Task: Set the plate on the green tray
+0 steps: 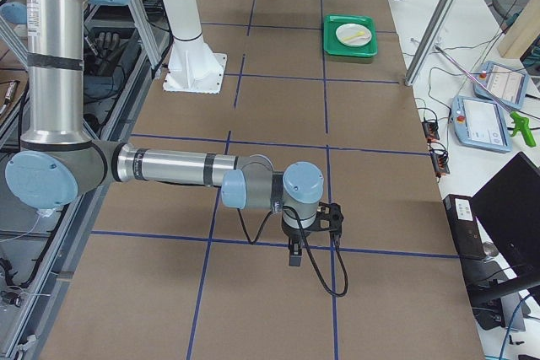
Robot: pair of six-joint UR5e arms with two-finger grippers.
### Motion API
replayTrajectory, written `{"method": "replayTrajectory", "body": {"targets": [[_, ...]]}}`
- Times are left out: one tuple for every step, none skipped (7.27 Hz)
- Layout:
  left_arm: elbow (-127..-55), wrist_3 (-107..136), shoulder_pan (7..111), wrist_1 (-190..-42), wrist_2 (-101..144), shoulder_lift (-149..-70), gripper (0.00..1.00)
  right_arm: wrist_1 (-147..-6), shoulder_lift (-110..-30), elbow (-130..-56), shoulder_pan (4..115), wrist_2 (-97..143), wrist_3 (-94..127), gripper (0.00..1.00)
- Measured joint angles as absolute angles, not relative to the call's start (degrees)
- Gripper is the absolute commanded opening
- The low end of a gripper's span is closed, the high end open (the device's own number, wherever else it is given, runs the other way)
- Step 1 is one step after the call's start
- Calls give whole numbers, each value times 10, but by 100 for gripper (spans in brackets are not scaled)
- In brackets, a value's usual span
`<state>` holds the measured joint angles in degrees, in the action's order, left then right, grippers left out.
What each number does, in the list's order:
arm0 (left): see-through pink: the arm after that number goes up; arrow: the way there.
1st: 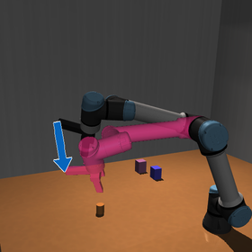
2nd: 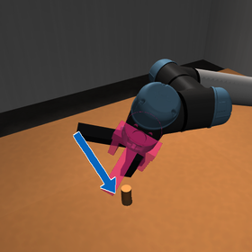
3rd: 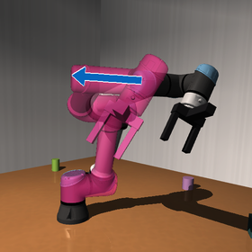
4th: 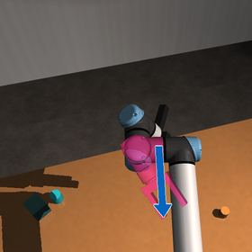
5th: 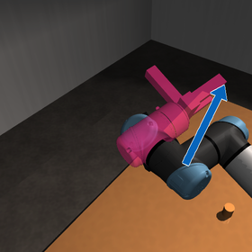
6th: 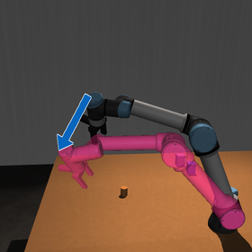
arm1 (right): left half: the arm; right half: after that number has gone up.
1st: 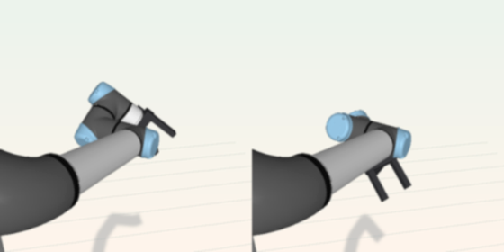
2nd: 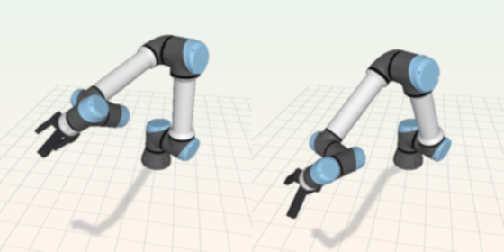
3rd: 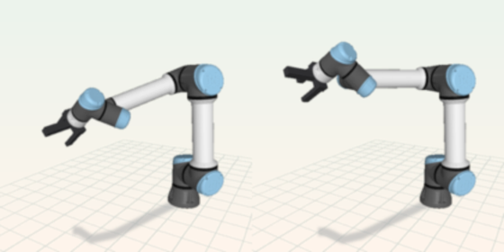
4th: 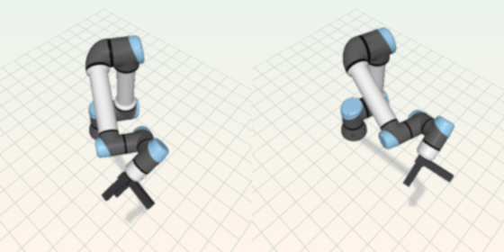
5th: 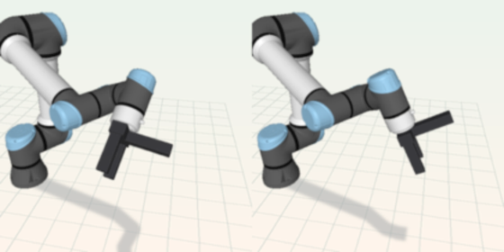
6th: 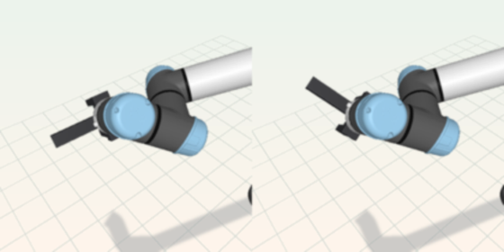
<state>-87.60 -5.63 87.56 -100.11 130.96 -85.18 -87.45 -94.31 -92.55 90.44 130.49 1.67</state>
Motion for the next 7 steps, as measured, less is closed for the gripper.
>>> {"method": "replayTrajectory", "body": {"targets": [[-877, -61, 883, -992, 1318, -832, 100, -875, -943, -925, 904, 1305, 17, 100], [-875, -52, 886, -990, 1322, -818, 100, -874, -943, -925, 904, 1305, 17, 100], [-873, -37, 887, -994, 1323, -810, 100, -875, -943, -925, 904, 1304, 17, 100], [-873, -24, 887, -1000, 1326, -806, 100, -875, -943, -925, 904, 1304, 17, 100], [-873, -18, 888, -1002, 1331, -804, 100, -875, -943, -925, 904, 1305, 17, 100], [-876, -16, 888, -1003, 1334, -805, 100, -875, -943, -925, 904, 1305, 17, 100], [-882, -15, 888, -1005, 1336, -810, 100, -875, -943, -925, 904, 1305, 17, 100]]}}
